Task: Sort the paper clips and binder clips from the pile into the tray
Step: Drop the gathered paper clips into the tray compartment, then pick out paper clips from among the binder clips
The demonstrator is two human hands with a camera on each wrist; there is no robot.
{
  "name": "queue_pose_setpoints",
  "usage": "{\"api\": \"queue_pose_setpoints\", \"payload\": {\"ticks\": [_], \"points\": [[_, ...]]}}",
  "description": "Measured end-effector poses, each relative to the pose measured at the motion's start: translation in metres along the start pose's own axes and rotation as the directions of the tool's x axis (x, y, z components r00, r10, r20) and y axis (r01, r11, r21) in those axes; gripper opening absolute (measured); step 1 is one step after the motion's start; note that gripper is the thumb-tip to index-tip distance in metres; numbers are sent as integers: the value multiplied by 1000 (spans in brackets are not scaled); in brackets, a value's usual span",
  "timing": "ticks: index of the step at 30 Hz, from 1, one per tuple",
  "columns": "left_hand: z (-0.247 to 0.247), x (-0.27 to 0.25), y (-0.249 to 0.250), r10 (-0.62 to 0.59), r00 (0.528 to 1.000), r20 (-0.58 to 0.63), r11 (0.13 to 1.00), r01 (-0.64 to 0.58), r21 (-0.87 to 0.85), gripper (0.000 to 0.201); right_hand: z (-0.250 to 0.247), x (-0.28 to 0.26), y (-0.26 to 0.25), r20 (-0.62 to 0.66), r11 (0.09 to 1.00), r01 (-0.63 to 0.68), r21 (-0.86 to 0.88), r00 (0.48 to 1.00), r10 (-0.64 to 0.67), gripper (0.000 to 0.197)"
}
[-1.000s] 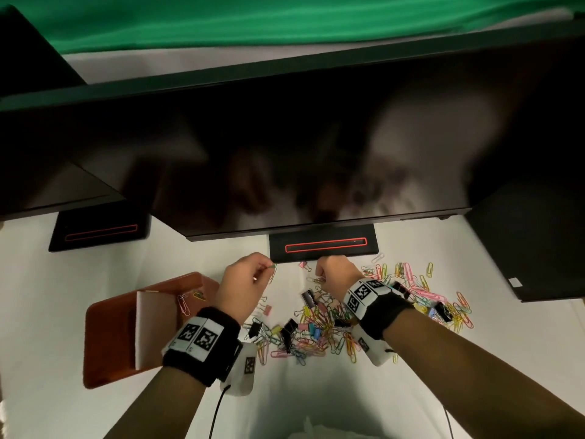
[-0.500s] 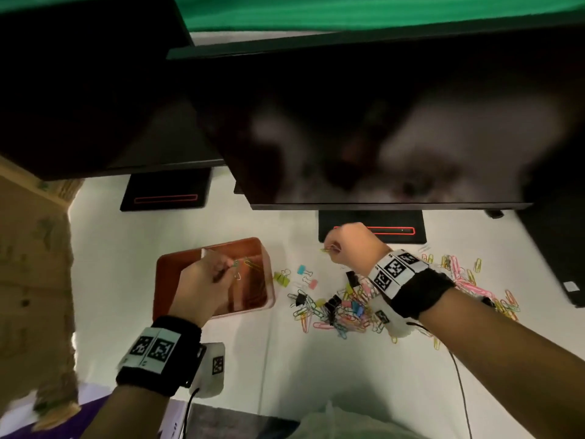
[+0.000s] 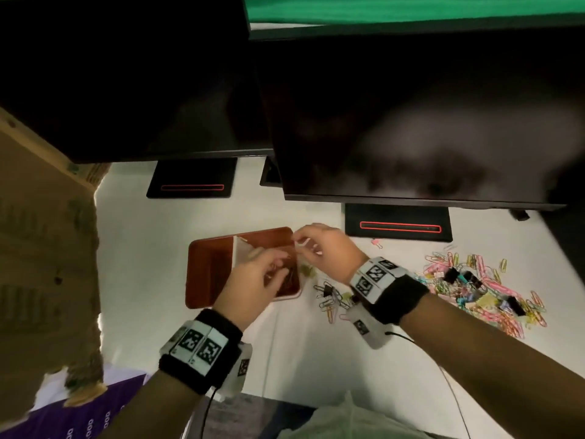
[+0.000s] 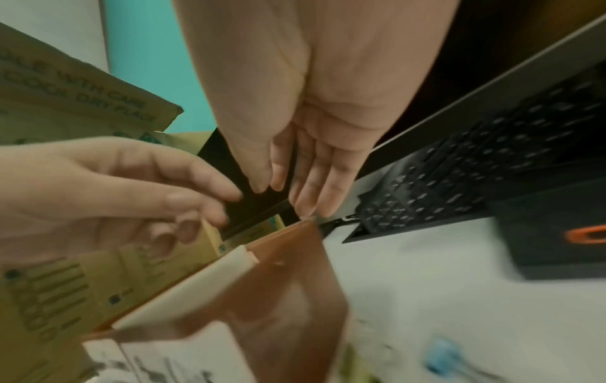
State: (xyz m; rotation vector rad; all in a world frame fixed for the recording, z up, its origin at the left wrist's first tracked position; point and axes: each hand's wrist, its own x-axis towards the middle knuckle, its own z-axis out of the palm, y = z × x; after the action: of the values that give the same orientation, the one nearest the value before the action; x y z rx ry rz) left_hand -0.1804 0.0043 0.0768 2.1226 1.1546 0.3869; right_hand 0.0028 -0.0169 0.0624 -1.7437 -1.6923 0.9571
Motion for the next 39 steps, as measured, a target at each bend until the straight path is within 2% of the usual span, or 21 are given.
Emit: {"api": "queue_pose_setpoints", "payload": {"ticks": [3,6,7,10,12,14,18,22,26,29,31,33,36,39], "points": [[25,-7,24,89,991,104,993,-80,-89,27,-24,-29,45,-19,981,-128,-148,992,127,18],[65,-5,34,98,969,227,995,-88,-55,38,-36,-58,78,98,929,-234,-285,957,272,26],[78,-4,35,60,962,268,998,-58,-16,43,-35,-65,84,148,923,-236,-305,945,290,30],[112,0,30,-173,927,333,984,149,98,54,-25,-79,94,277,926,-186,-329,918,283,44],[126,3,25,-261,925,276,964,234,127,49,-16,-82,97,340,931,-120,-346,908,244,48],[135,5,20,-289,929,233,955,263,135,38,-7,-83,97,358,925,-92,-368,904,232,49],[137,8,13,-250,950,185,965,230,122,19,-1,-81,99,336,935,-143,-326,907,256,47],[131,16,18,-190,981,47,981,189,31,17,-12,-82,107,325,952,-187,-242,909,261,39],[126,36,32,-227,970,-89,970,217,-108,17,-32,-78,113,229,955,-222,-197,937,265,33],[127,47,38,-351,936,-24,915,337,-222,35,-45,-69,118,123,950,-262,-171,951,285,33],[127,43,39,-375,927,35,915,376,-150,49,-50,-64,121,89,944,-284,-166,950,301,34],[128,31,38,-352,934,60,933,355,-53,55,-51,-63,125,80,942,-292,-167,948,308,35],[135,4,31,-266,959,98,964,267,5,56,-50,-68,126,53,942,-298,-152,950,309,41],[146,-13,18,-246,951,188,966,223,134,61,-47,-75,125,-21,944,-283,-168,959,283,35]]}}
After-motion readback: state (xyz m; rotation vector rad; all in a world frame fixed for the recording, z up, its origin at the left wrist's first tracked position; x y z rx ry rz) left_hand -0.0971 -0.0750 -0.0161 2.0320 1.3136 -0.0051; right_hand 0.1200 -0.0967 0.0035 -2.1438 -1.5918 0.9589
